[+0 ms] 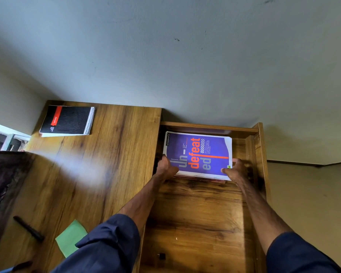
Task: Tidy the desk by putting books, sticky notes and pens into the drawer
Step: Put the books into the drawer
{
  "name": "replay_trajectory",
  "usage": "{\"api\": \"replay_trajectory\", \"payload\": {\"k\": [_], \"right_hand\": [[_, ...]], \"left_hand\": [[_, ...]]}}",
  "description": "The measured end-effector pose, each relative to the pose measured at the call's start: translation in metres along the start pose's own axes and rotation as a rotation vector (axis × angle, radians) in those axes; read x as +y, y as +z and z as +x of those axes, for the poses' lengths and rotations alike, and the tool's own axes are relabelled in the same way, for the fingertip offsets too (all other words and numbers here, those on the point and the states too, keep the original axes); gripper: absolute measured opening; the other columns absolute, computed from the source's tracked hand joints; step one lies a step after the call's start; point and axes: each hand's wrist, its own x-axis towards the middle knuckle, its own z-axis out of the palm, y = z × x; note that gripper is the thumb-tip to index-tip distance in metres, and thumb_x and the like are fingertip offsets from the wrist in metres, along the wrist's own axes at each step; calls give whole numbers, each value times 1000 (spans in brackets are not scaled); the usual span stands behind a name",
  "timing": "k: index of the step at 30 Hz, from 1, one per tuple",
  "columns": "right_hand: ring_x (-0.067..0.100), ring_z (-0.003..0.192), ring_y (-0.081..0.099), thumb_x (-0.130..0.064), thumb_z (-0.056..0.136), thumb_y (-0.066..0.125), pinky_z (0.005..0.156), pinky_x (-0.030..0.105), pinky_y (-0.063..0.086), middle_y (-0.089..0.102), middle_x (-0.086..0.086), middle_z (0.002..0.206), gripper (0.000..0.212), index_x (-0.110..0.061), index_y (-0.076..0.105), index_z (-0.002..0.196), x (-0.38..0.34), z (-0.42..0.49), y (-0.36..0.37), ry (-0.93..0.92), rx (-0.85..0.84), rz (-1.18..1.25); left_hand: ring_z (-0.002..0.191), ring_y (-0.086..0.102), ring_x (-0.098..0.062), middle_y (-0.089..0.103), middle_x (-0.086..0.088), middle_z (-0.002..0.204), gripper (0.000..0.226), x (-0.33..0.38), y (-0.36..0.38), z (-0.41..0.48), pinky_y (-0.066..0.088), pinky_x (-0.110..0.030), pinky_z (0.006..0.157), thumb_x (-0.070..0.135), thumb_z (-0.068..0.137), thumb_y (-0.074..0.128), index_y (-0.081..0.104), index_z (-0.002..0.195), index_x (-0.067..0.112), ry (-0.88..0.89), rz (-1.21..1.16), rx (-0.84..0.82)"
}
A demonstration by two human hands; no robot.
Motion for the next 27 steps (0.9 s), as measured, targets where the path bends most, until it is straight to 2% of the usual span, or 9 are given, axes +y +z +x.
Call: {"api": "replay_trajectory", "payload": {"k": [5,10,18,22,27], "right_hand": [[33,120,64,-4,79,83,87,37,55,61,20,135,72,-4,45,141,0,-2,0,0,-4,-13],[33,119,65,-3,79,83,80,32,52,61,20,135,73,-3,45,142,0,-5,1,-6,1,-3],[33,119,64,-4,81,81,87,39,57,60,20,135,72,-5,43,142,2,-8,2,-13,-28,-2],[32,120,64,-5,83,81,81,35,54,60,20,136,72,-5,42,143,3,-10,2,-24,-31,-3],[32,122,61,0,84,77,96,46,57,57,19,138,70,-5,42,144,6,-20,6,-47,-6,7]], "left_hand": [[122,60,-30,56,-15,136,69,-2,0,-3,53,-35,96,9,85,73,37,144,4,3,42,-3],[123,59,-31,54,-15,137,72,-3,-2,-4,55,-38,99,10,86,74,35,146,4,0,49,-27],[127,56,-29,53,-14,138,75,-11,-2,-6,52,-36,100,10,85,77,33,146,5,21,43,-51],[127,56,-28,52,-14,139,77,-13,-1,-5,51,-35,101,11,85,77,32,147,5,30,52,-57],[133,49,-31,44,-17,145,83,-15,2,-10,47,-41,110,14,85,77,27,150,5,88,113,-50]]}}
